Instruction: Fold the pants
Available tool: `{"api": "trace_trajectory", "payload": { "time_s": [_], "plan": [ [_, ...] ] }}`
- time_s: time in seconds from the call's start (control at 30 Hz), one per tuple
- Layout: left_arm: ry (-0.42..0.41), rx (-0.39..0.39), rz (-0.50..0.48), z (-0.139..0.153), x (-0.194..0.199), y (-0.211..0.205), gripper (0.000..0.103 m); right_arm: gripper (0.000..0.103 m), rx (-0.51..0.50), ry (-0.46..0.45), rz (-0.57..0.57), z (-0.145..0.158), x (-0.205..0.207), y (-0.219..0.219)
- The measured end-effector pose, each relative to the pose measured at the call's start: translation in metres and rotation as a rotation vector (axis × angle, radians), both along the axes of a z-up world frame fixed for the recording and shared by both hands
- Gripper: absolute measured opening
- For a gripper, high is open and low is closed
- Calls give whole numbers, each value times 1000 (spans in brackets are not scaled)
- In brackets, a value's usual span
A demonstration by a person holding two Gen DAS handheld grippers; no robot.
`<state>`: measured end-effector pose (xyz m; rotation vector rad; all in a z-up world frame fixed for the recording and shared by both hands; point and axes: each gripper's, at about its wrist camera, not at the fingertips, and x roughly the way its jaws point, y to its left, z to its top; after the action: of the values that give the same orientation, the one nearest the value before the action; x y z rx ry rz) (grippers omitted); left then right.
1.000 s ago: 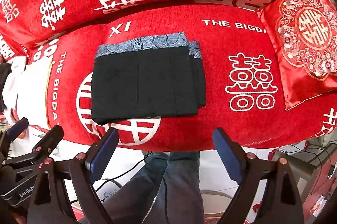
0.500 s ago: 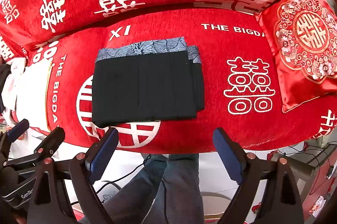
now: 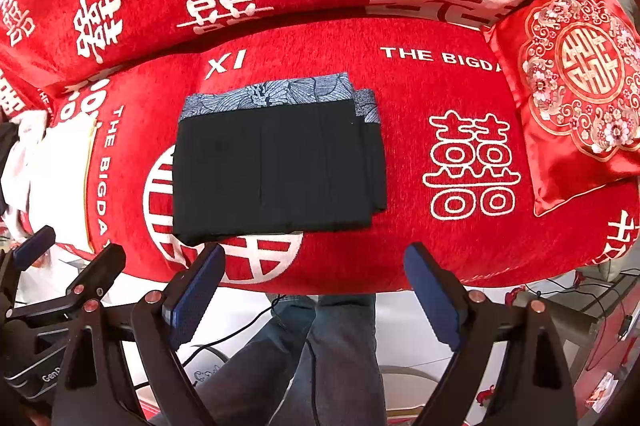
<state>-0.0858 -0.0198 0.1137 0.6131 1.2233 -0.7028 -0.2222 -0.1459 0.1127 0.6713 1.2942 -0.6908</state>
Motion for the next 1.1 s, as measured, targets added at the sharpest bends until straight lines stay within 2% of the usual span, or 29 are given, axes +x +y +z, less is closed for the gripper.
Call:
{"api": "trace_trajectory", "payload": {
  "time_s": [1.1],
  "plan": [
    [-16, 14, -11, -4, 0, -4, 103, 93, -21, 20, 20, -3, 4, 0]
  ]
}}
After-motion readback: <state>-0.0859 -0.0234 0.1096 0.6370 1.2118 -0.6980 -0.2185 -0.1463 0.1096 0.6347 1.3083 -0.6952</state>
